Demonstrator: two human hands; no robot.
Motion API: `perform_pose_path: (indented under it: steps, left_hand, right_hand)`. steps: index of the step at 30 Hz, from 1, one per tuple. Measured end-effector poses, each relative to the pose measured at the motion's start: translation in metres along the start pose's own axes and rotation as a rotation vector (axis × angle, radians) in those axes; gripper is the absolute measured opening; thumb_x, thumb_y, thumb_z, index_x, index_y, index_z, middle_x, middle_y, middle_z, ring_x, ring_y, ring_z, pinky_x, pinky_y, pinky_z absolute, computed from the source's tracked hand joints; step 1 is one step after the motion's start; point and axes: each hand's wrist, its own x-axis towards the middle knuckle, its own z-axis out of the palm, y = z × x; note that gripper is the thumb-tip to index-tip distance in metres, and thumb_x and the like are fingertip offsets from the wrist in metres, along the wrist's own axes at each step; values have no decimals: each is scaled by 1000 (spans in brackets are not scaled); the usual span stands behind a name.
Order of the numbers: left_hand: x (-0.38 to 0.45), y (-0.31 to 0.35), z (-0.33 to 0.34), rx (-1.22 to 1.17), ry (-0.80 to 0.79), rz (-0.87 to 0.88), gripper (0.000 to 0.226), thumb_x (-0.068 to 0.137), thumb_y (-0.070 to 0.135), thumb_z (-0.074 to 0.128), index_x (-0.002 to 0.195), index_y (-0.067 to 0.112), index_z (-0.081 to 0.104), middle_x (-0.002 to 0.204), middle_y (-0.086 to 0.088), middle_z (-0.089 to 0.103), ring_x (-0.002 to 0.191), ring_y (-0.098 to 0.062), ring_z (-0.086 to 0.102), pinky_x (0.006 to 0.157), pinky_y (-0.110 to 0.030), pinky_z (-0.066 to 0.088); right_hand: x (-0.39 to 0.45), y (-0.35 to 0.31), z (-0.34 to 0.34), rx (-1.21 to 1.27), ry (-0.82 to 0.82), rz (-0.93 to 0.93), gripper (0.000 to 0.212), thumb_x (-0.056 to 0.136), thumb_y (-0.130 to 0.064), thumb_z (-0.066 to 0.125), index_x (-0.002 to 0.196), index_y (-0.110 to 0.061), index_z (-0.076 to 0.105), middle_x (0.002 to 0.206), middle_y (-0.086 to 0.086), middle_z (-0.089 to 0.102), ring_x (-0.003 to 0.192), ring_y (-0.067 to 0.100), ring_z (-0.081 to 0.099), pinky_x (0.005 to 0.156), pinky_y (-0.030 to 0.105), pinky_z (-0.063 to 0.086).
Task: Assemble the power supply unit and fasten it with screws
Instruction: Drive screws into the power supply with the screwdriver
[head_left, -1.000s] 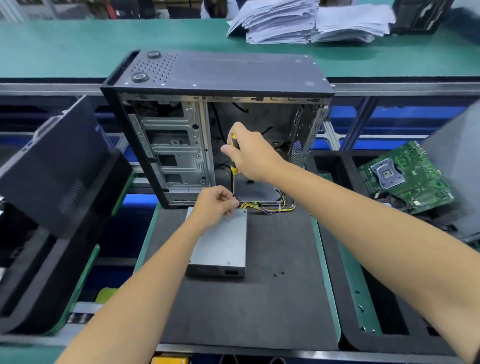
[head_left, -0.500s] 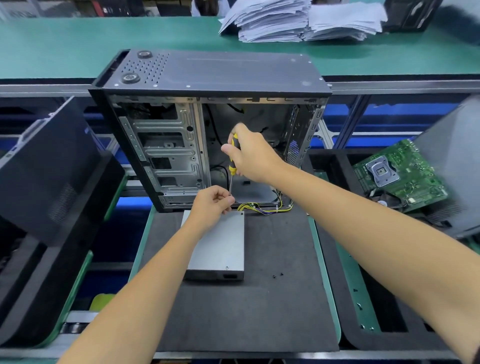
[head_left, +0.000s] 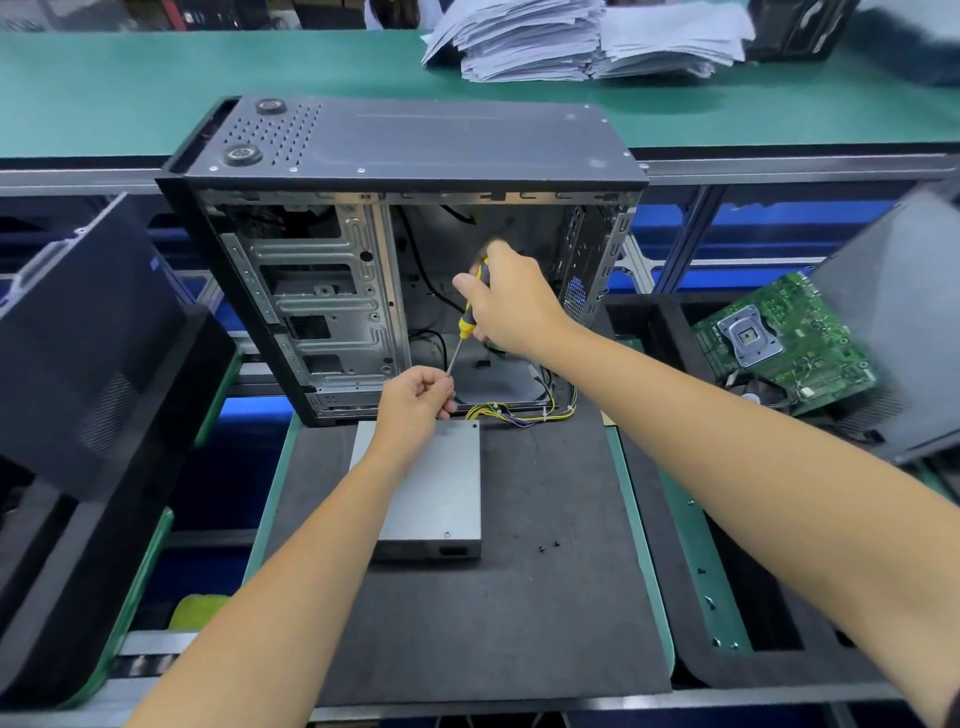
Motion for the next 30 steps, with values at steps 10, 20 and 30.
perform_pose_path:
  steps: [10, 20, 30]
  left_hand:
    - [-5, 7, 4, 139, -32, 105, 22, 90, -3, 58, 76, 13, 60, 64, -3, 58, 50, 2, 53, 53, -14, 45]
    - [2, -3, 7, 525, -219, 207, 20, 81, 15, 76, 70, 21, 60, 81, 2, 64, 76, -9, 51, 68, -20, 39]
    - [5, -12, 7, 570, -268, 123, 16, 78, 16, 79, 74, 10, 65, 87, -2, 63, 81, -21, 55, 67, -27, 40]
  right_hand:
    - [-6, 2, -4, 7, -4, -14, 16, 99, -23, 49, 99, -8, 46, 87, 15, 63, 71, 33, 66, 64, 48, 56]
    - [-19, 14, 3, -105, -161, -172, 14, 97, -22, 54, 92, -13, 45, 69, 5, 60, 64, 29, 63, 64, 43, 53]
    - [-25, 24, 15, -228, -283, -246, 13, 96, -23, 55, 96, -14, 45, 78, 7, 60, 60, 22, 46, 57, 36, 41]
